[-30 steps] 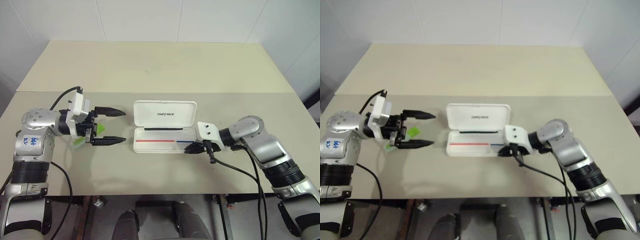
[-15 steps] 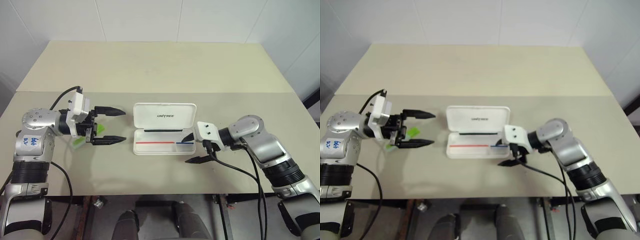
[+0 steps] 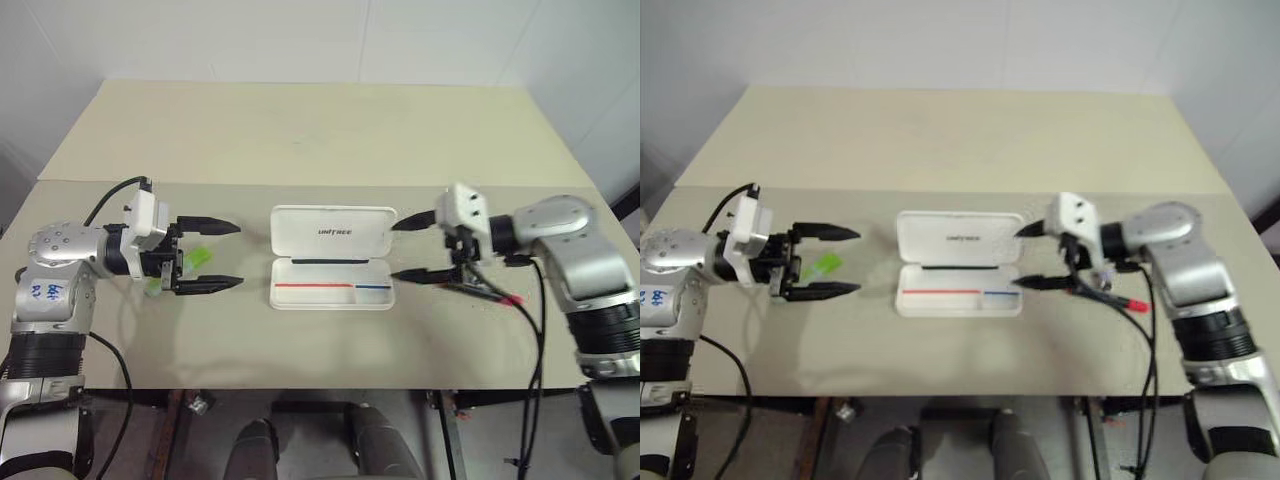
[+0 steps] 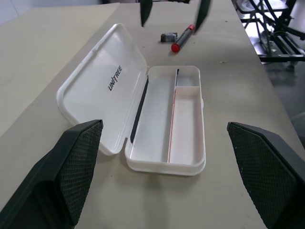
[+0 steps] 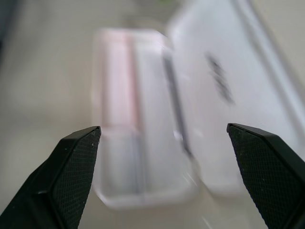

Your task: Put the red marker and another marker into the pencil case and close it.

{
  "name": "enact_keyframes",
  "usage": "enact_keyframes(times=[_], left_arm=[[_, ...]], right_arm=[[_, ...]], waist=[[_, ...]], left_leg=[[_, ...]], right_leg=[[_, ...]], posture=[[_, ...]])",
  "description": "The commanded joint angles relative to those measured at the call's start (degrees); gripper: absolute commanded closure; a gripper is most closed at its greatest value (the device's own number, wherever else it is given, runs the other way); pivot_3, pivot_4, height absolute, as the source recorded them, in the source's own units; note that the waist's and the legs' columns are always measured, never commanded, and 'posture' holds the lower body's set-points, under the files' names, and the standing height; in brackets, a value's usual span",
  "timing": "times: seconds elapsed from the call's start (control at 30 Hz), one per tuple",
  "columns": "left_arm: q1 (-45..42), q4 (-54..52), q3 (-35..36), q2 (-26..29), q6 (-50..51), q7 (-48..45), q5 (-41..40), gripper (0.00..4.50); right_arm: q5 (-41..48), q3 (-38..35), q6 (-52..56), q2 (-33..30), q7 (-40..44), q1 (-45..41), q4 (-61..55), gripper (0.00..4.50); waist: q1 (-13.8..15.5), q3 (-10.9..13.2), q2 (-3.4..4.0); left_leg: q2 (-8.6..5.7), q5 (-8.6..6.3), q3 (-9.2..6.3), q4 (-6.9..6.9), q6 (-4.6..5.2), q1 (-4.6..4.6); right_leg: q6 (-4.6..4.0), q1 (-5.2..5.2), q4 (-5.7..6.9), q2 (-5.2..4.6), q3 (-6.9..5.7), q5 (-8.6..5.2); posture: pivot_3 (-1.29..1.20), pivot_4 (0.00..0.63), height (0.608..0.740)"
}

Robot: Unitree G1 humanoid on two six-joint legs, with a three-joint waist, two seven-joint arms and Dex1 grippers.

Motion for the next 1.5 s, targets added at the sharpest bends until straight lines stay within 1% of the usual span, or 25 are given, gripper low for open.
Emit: enact_keyframes(times=[0.03,0.13,0.23,0.4,0.5,0.67,0.87,1.1,1.17,1.27,1.3,1.5], left_arm=[[0.11,-3.31,0.50,-0.09,0.42,0.47,-1.45,0.00],[-0.81,-3.35,-0.55,-1.41,0.45,0.75,-1.36,0.00],[-1.82,-2.97,-1.20,-2.31,0.39,0.57,-1.14,0.00],[-3.01,-1.85,-2.01,-2.97,-0.03,0.09,-0.85,0.00],[-3.39,-1.40,-2.33,-3.26,-0.23,-0.02,-0.78,0.00],[-3.58,-1.29,-2.35,-3.22,-0.14,-0.21,-0.83,0.00],[-3.92,-0.85,-2.57,-3.35,-0.13,-0.39,-0.69,0.00],[-4.31,-0.68,-2.86,-3.56,-0.09,-0.55,-0.68,0.00],[-4.47,-0.63,-2.85,-3.42,-0.03,-0.54,-0.67,0.00],[-4.53,-0.77,-2.75,-3.16,0.08,-0.53,-0.69,0.00],[-4.50,-0.85,-2.70,-3.08,0.12,-0.51,-0.72,0.00],[-3.91,-1.82,-2.05,-2.46,0.35,-0.19,-0.93,0.00]], right_arm=[[-1.40,-3.26,-2.37,-4.76,-0.04,0.02,5.29,0.02],[-3.53,-2.89,-4.77,-8.87,0.92,0.87,11.34,0.02],[-4.42,-2.42,-6.71,-11.51,2.42,2.93,13.18,0.02],[-2.38,-3.28,-1.79,-13.44,4.26,8.13,7.29,0.02],[-1.28,-4.62,1.21,-14.16,3.42,11.79,3.24,0.02],[-2.97,-5.08,3.74,-17.05,1.25,16.41,1.02,0.02],[-4.74,-3.94,5.67,-18.87,-1.26,17.29,2.29,0.02],[-5.85,-1.64,6.94,-17.36,-1.81,15.46,2.46,0.02],[-6.27,-0.70,7.23,-16.81,-1.81,14.62,2.50,0.40],[-6.84,0.94,8.04,-16.02,-1.31,13.09,2.97,1.29],[-7.09,1.51,8.13,-15.91,-1.06,12.68,3.30,1.72],[-8.38,3.36,6.90,-14.73,-0.78,10.67,4.88,3.83]], waist=[[0.18,0.00,0.00],[0.47,0.01,0.01],[0.63,0.01,0.01],[0.26,0.04,0.07],[0.31,0.05,0.08],[0.72,0.05,0.08],[0.75,0.05,0.08],[0.69,0.05,0.08],[0.68,0.05,0.08],[0.65,0.05,0.08],[0.67,0.05,0.08],[0.74,0.05,0.08]], left_leg=[[0.00,0.00,0.01,0.00,0.00,0.00],[0.00,-0.01,0.05,0.00,0.01,0.00],[0.00,-0.01,0.06,-0.02,0.02,0.01],[0.01,-0.01,0.11,-0.01,0.02,0.03],[0.01,-0.01,0.08,0.00,0.02,0.03],[0.00,-0.01,0.10,0.09,0.02,0.03],[0.00,-0.01,0.10,0.10,0.02,0.03],[0.00,-0.01,0.11,0.08,0.02,0.03],[0.00,-0.01,0.11,0.08,0.02,0.03],[0.00,-0.01,0.11,0.09,0.02,0.04],[0.00,-0.01,0.10,0.08,0.02,0.04],[0.00,-0.01,0.10,0.07,0.02,0.03]], right_leg=[[0.00,0.00,-0.02,0.00,0.00,0.00],[-0.01,0.00,-0.05,0.00,0.02,0.00],[-0.01,-0.01,-0.06,0.00,0.02,0.00],[0.01,-0.01,-0.06,0.01,0.07,0.00],[0.01,-0.01,-0.03,0.01,0.06,0.01],[0.03,0.02,-0.03,0.00,0.07,0.02],[0.02,0.02,-0.03,0.00,0.07,0.01],[0.02,0.01,-0.04,0.00,0.07,0.01],[0.02,0.01,-0.04,0.00,0.07,0.01],[0.02,0.01,-0.04,0.00,0.07,0.01],[0.02,0.01,-0.04,0.00,0.07,0.01],[0.02,0.01,-0.04,0.00,0.07,0.01]], posture=[[0.00,0.150,0.740],[0.00,0.150,0.740],[0.00,0.150,0.740],[0.00,0.150,0.740],[0.00,0.150,0.740],[0.00,0.150,0.740],[0.00,0.150,0.740],[0.00,0.150,0.740],[0.00,0.150,0.740],[0.00,0.150,0.740],[0.00,0.150,0.740],[0.00,0.150,0.740]])
